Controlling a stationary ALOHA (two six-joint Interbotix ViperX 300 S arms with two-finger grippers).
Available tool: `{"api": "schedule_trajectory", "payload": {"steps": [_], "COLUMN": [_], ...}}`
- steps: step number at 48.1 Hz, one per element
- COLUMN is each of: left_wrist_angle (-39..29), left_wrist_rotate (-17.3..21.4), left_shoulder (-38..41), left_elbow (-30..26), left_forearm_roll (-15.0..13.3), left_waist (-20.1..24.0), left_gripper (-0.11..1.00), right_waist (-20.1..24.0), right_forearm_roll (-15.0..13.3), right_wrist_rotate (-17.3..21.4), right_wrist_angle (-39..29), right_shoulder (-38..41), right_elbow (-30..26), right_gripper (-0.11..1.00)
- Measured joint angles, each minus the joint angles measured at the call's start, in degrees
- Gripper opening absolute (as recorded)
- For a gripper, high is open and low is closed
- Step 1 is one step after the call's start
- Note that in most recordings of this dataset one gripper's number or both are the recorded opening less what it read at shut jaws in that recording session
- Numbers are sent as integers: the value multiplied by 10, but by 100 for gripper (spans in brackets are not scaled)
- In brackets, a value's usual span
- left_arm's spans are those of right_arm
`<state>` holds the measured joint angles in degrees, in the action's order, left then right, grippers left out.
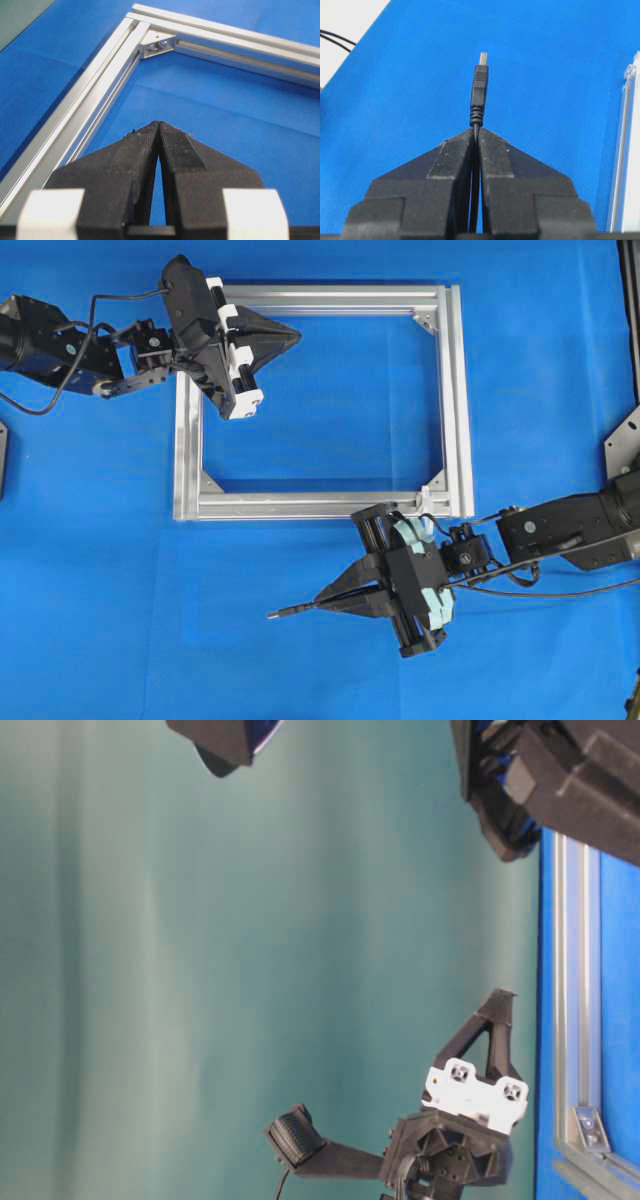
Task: Insert the wire through the string loop located on the right side.
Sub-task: 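Lift the cable and move the right gripper toward the white zip-tie loop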
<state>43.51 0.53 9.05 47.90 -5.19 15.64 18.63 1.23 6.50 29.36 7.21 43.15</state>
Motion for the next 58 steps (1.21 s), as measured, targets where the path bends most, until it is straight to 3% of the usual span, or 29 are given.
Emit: {"api": "schedule_trajectory", "payload": {"steps": [38, 46, 58], "left_wrist_angle": [0, 0, 0], "left_wrist_rotate": [0, 0, 0], "left_shoulder": [-1, -2, -8], "left_elbow": [0, 0, 0], "left_forearm_roll": [1, 1, 1], "left_waist": [0, 0, 0], "left_gripper": [0, 0, 0], "right_waist": [0, 4, 15], "right_forearm_roll": [0, 1, 15], "right_wrist_rotate": [0, 6, 7], "right_wrist_angle": [0, 0, 0], "right_shoulder": [0, -15, -74], "right_elbow": [4, 33, 123], "right_gripper": [-4, -4, -4]}}
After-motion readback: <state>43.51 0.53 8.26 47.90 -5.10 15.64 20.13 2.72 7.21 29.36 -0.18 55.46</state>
